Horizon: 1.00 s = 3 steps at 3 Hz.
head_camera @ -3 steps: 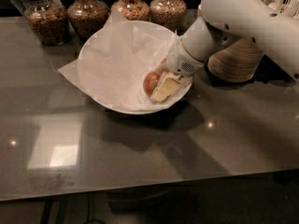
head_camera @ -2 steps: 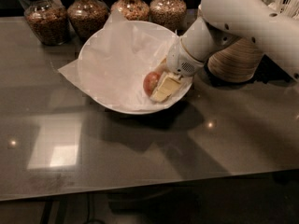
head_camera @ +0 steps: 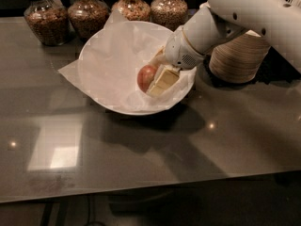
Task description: Pick apple from white bowl
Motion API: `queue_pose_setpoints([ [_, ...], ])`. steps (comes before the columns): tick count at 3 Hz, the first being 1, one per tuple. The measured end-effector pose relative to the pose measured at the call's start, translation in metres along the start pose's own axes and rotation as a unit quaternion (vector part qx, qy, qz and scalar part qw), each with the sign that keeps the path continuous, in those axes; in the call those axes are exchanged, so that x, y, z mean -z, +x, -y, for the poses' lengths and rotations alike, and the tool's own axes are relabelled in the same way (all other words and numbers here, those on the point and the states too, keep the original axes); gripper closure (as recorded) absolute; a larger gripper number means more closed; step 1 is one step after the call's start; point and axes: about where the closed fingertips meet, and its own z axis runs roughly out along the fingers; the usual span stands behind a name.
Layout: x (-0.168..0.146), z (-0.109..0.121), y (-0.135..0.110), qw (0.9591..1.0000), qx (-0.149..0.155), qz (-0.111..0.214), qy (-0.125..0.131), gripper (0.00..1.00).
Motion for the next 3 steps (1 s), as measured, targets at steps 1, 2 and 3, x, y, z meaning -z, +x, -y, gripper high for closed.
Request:
queue_pose_setpoints([
  [1,0.017,-0.006,-0.029,0.9984,0.038,0.042,0.006,1.00],
  [2,0.034,-0.013,-0.051,0.9925,0.063,0.105,0.003,1.00],
  [3,0.053,-0.021,-0.063,0.9816,0.070,0.177,-0.012,1.00],
])
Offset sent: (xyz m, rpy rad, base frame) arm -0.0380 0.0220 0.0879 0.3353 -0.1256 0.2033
